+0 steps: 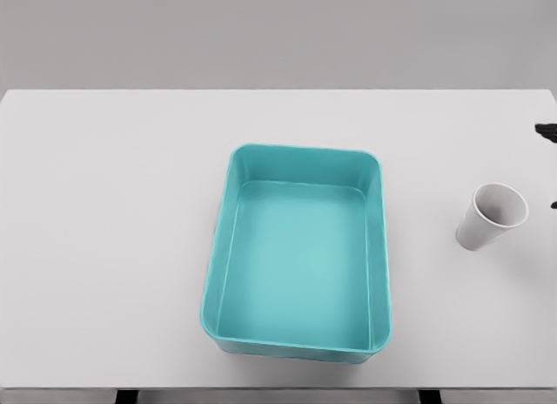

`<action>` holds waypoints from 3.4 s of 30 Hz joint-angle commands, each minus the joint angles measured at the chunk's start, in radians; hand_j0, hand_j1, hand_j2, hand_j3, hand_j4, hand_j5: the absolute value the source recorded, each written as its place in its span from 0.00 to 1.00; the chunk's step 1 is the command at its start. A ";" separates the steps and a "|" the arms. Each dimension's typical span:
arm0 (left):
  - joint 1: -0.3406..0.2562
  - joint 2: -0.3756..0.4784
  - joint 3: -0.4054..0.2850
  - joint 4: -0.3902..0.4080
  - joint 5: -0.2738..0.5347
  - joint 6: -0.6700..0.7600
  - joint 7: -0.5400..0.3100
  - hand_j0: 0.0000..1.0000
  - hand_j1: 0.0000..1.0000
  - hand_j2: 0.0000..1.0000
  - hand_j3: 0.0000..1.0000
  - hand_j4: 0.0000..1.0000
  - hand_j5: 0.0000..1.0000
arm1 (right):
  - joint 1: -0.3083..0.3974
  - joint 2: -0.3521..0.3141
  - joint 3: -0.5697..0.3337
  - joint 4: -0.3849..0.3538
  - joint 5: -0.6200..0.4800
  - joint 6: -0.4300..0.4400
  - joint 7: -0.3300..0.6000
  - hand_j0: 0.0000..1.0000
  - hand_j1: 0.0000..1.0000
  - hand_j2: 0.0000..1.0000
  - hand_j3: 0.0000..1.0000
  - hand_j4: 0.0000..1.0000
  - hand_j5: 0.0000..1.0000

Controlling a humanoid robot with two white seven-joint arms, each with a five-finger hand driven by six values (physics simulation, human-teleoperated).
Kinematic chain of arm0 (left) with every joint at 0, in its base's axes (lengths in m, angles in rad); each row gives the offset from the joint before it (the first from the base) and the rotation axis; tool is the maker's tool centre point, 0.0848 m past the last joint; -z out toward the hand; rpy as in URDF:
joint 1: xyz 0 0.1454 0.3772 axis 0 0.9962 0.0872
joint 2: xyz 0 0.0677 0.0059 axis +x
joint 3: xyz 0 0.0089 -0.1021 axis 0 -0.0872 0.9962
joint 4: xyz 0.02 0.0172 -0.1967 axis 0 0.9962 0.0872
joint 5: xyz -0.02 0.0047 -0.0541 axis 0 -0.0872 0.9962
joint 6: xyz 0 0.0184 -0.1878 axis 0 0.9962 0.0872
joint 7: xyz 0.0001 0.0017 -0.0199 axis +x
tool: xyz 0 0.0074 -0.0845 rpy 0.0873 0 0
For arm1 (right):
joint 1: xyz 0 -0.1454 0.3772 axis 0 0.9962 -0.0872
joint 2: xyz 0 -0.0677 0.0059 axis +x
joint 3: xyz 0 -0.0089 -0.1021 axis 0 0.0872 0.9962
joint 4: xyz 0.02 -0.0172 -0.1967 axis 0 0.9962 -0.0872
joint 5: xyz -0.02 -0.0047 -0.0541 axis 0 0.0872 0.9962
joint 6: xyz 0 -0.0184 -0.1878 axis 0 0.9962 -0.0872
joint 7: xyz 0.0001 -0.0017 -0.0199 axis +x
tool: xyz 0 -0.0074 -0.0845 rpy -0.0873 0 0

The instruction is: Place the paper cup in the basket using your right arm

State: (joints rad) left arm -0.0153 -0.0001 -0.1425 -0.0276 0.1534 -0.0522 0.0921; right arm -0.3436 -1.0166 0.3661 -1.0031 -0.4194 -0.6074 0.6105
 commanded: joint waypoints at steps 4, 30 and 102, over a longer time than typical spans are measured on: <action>0.000 0.000 0.000 0.000 0.000 0.000 0.000 1.00 1.00 1.00 1.00 1.00 1.00 | 0.035 0.003 0.004 -0.043 -0.024 -0.003 0.000 1.00 1.00 1.00 1.00 1.00 1.00; 0.000 0.000 0.000 0.000 0.000 -0.001 0.000 1.00 1.00 1.00 1.00 1.00 1.00 | 0.055 0.018 0.122 -0.089 -0.019 -0.003 0.000 1.00 1.00 1.00 1.00 1.00 1.00; 0.000 0.000 0.000 0.000 0.000 0.000 0.000 1.00 1.00 1.00 1.00 1.00 1.00 | 0.038 0.116 -0.085 -0.358 -0.024 -0.003 0.000 0.70 0.70 0.70 0.70 0.70 0.70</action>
State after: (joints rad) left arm -0.0153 -0.0001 -0.1426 -0.0275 0.1534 -0.0521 0.0921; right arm -0.3053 -0.9034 0.2857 -1.3416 -0.4334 -0.6133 0.6111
